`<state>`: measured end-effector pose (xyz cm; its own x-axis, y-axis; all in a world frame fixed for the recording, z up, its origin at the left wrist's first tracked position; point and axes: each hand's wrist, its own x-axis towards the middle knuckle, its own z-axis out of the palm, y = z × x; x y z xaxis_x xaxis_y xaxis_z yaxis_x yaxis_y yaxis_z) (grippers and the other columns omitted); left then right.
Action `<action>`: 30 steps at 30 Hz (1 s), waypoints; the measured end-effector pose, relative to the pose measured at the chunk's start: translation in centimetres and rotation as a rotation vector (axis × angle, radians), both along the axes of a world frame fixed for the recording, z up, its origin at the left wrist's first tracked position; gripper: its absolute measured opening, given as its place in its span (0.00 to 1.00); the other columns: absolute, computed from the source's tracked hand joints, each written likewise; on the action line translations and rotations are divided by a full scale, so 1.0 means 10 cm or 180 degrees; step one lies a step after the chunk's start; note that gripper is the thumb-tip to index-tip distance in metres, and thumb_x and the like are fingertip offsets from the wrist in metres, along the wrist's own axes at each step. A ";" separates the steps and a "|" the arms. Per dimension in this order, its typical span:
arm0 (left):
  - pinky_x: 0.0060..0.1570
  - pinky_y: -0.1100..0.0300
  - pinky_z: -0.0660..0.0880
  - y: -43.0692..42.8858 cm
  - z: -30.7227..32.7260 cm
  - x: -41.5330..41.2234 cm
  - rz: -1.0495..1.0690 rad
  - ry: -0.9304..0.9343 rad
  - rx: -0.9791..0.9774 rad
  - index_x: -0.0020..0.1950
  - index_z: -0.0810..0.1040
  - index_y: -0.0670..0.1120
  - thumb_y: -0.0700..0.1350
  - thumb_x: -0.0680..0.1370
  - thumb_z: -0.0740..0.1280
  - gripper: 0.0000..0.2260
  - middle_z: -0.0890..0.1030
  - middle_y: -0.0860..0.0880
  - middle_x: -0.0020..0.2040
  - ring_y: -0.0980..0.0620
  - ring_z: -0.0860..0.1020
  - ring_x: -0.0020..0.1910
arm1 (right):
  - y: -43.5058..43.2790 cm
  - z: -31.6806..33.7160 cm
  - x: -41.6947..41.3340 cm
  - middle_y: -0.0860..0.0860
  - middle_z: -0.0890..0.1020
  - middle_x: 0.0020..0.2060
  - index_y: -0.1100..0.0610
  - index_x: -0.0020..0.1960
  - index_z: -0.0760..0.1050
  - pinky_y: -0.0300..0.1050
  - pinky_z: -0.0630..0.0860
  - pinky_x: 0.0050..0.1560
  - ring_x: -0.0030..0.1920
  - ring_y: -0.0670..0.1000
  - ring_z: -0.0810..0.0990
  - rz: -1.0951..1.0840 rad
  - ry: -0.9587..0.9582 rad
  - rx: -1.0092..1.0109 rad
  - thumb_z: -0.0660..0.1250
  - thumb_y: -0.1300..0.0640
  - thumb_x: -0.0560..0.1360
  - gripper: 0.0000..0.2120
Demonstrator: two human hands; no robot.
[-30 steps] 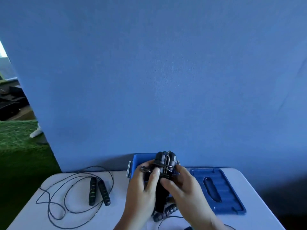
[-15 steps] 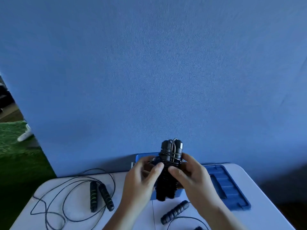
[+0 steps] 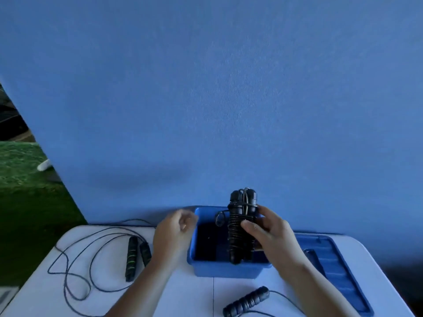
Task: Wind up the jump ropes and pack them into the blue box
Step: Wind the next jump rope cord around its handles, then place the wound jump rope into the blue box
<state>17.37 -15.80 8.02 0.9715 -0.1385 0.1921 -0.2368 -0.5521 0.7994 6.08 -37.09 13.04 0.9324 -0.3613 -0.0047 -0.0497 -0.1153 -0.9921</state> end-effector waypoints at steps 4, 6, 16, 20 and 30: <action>0.49 0.52 0.77 -0.11 -0.43 0.28 0.0152 -0.0172 0.0497 0.50 0.82 0.53 0.50 0.74 0.71 0.06 0.82 0.53 0.45 0.47 0.81 0.49 | -0.11 -0.23 0.32 0.54 0.88 0.45 0.52 0.59 0.79 0.55 0.85 0.43 0.46 0.56 0.87 0.0086 0.0253 0.0250 0.70 0.62 0.79 0.11; 0.60 0.49 0.73 -0.19 -0.64 0.35 0.0293 0.0137 0.0735 0.64 0.79 0.49 0.48 0.74 0.75 0.19 0.79 0.47 0.56 0.42 0.76 0.60 | -0.17 -0.42 0.50 0.54 0.88 0.44 0.52 0.58 0.80 0.58 0.85 0.45 0.46 0.56 0.87 0.0093 0.0452 0.0318 0.71 0.61 0.78 0.10; 0.40 0.55 0.74 -0.37 -1.06 0.27 0.0592 0.1118 0.0447 0.78 0.56 0.51 0.46 0.76 0.71 0.35 0.82 0.47 0.45 0.46 0.80 0.40 | -0.34 -1.54 1.11 0.54 0.87 0.42 0.55 0.49 0.81 0.57 0.85 0.44 0.42 0.56 0.86 0.0028 0.1804 -0.0167 0.76 0.50 0.70 0.12; 0.38 0.56 0.74 -0.35 -1.08 0.24 0.0636 0.1095 0.0389 0.77 0.60 0.52 0.44 0.76 0.70 0.31 0.82 0.49 0.45 0.48 0.81 0.38 | -0.35 -1.66 1.21 0.55 0.84 0.45 0.59 0.57 0.78 0.54 0.84 0.47 0.44 0.56 0.85 0.0130 0.2267 -0.0371 0.75 0.52 0.73 0.17; 0.43 0.52 0.78 -0.30 -1.14 0.21 0.0665 0.0948 0.0321 0.75 0.63 0.53 0.45 0.75 0.70 0.30 0.83 0.49 0.48 0.46 0.82 0.41 | -0.16 -1.65 1.23 0.57 0.80 0.50 0.63 0.70 0.68 0.47 0.76 0.43 0.44 0.54 0.79 0.0428 0.2760 -0.0774 0.68 0.52 0.80 0.24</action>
